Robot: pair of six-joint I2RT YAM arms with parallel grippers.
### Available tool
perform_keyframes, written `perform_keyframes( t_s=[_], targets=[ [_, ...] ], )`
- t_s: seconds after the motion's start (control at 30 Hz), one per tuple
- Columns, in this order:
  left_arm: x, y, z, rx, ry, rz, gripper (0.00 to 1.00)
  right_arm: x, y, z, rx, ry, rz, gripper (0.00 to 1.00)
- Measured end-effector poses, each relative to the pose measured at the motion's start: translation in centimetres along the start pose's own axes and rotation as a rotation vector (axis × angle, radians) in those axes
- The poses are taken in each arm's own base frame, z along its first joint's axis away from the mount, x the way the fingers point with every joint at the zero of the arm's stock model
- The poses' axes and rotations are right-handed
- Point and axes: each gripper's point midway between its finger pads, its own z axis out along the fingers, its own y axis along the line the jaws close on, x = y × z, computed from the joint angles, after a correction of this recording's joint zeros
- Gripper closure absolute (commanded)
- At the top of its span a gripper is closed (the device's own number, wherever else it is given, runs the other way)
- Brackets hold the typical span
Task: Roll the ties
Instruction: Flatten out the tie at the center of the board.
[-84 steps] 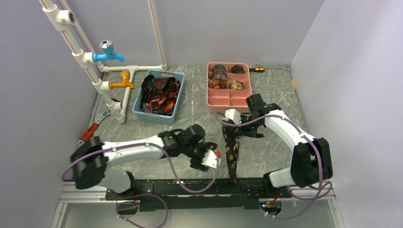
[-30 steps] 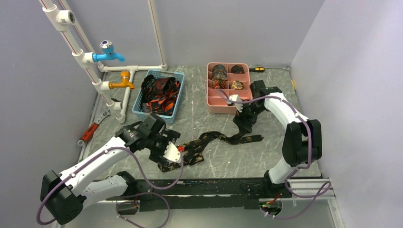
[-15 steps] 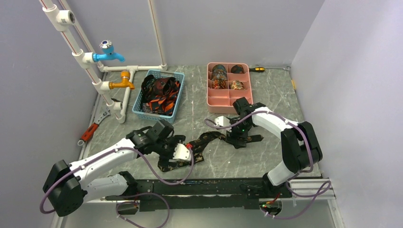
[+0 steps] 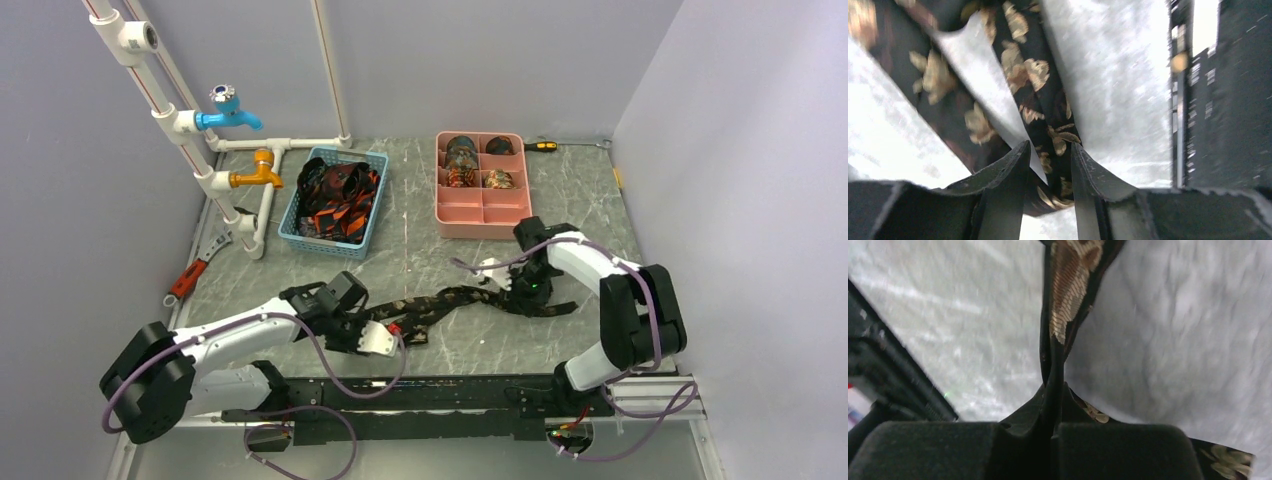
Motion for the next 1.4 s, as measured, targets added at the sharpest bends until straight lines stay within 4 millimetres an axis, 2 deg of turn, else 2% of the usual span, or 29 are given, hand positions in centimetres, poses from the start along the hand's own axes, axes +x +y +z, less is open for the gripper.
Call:
perform_keyframes(
  t_s=[0.07, 0.17, 0.27, 0.43, 0.53, 0.7, 0.8, 0.83, 0.93, 0.97, 1.07, 1.13, 1.2, 1.3, 1.37, 1.4],
  targets=[
    [1.2, 0.8, -0.5, -0.027, 0.017, -0.021, 0.52, 1.6, 0.5, -1.2, -0.036, 0.01, 0.062, 1.0],
    [2.7, 2.0, -1.6, -0.075, 0.02, -0.067, 0.31, 3.1, 1.1, -2.7, -0.063, 0.014, 0.127, 1.0],
    [2.7, 3.2, -3.2, -0.138, -0.027, -0.119, 0.22, 3.6, 2.5, -3.1, -0.115, 0.019, 0.151, 1.0],
    [2.1, 6.1, -5.2, -0.268, -0.107, -0.272, 0.22, 3.3, 4.0, -3.2, -0.18, 0.008, 0.186, 1.0],
    [3.0, 7.2, -4.7, -0.279, -0.105, -0.43, 0.21, 3.4, 4.3, -3.2, -0.194, 0.01, 0.203, 1.0],
    [4.8, 7.8, -3.2, -0.259, -0.065, -0.668, 0.25, 3.5, 4.6, -3.3, -0.201, 0.012, 0.217, 1.0],
    [5.3, 8.3, -2.5, -0.24, -0.026, -0.739, 0.31, 3.6, 4.7, -3.3, -0.205, 0.014, 0.224, 1.0],
    [5.5, 8.5, -2.3, -0.235, -0.011, -0.756, 0.4, 3.6, 4.7, -3.4, -0.206, 0.015, 0.227, 1.0],
    [6.0, 8.5, -1.8, -0.21, 0.024, -0.784, 0.9, 3.7, 4.9, -3.5, -0.209, 0.014, 0.238, 1.0],
    [6.1, 8.4, -1.7, -0.199, 0.035, -0.799, 0.97, 3.8, 4.9, -3.5, -0.211, 0.014, 0.242, 1.0],
    [6.3, 8.6, -2.4, -0.186, 0.074, -0.798, 1.0, 3.6, 5.3, -3.7, -0.226, 0.003, 0.255, 1.0],
    [5.8, 10.1, -4.4, -0.22, 0.088, -0.761, 1.0, 3.1, 5.6, -4.2, -0.244, -0.016, 0.269, 1.0],
    [4.7, 12.9, -7.6, -0.314, 0.081, -0.675, 1.0, 2.3, 5.6, -4.8, -0.253, -0.045, 0.275, 1.0],
    [2.4, 17.2, -14.0, -0.535, 0.099, -0.441, 1.0, 1.2, 5.7, -5.5, -0.274, -0.09, 0.291, 1.0],
    [0.8, 18.0, -16.9, -0.629, 0.134, -0.289, 1.0, 0.9, 6.0, -5.5, -0.305, -0.097, 0.308, 1.0],
    [0.2, 17.8, -17.4, -0.645, 0.156, -0.232, 1.0, 0.9, 6.2, -5.3, -0.328, -0.095, 0.32, 1.0]
  ],
)
